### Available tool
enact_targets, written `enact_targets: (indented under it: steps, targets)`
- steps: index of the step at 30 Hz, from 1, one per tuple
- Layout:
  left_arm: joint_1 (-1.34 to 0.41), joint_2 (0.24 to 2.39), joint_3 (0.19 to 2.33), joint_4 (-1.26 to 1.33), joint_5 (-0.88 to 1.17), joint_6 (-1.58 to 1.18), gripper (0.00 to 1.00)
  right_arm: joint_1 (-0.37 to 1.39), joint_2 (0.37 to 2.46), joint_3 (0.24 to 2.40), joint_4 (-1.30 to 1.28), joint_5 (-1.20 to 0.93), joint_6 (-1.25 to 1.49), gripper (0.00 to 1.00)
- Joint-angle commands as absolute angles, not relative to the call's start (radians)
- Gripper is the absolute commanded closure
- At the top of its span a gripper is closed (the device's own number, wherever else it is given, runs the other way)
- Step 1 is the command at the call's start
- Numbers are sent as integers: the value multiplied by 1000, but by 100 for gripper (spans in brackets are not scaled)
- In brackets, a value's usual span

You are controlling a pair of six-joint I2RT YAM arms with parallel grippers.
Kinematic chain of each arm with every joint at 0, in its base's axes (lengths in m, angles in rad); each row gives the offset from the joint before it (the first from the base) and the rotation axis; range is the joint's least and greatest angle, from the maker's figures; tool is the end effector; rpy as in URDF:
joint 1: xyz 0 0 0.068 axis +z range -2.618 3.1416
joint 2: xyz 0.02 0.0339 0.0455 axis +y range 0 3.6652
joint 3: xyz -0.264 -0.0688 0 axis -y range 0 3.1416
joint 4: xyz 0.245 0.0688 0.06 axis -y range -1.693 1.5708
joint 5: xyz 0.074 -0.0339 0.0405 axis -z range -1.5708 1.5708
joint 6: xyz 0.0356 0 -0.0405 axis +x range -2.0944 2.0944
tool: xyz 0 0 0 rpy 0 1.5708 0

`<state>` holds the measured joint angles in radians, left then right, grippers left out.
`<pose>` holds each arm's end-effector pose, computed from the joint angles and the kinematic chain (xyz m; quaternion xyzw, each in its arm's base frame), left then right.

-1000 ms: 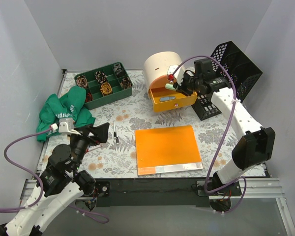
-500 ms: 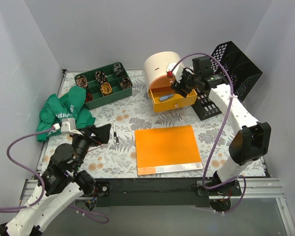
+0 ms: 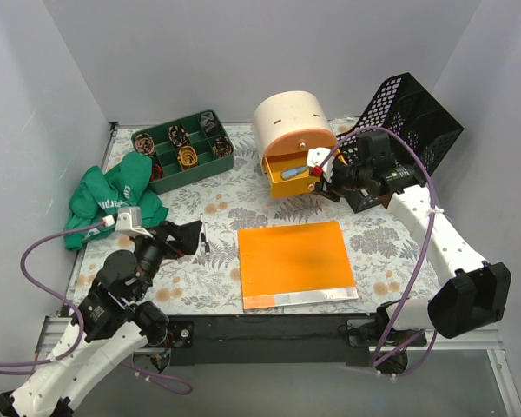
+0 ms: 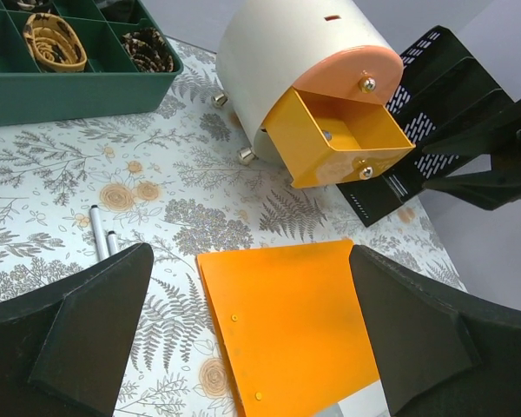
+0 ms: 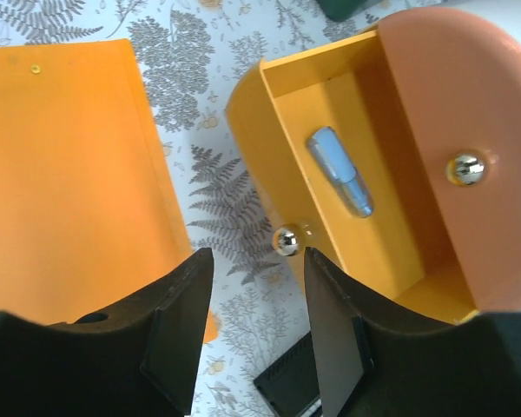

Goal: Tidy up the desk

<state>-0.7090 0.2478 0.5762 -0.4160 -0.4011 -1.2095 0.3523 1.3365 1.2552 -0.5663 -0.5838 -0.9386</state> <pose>0.0720 -0.0435 0.3047 -0.3093 0.6668 -0.4576 0.5003 0.2659 0.1187 0.3476 -0.6182 0.6079 0.1234 0.4828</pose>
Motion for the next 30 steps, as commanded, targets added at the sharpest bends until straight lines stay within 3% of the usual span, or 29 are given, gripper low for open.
enact_targets:
  steps: [1,9,20,30]
  targets:
    - [-706,288,568,-419,-373,-1238,2,344,1276,1220,-554,-650,-873,46]
    - [-706,440,575,-419,-318,-1258,2,325,1238,1115,-555,-637,-870,50]
    - [-704,641,718,-557,-341,-1278,2,293,1180,1034,-525,-787,-793,51]
    - [-704,807,776,-508,-299,-1358,2,295,1193,1029,-571,-675,-917,51]
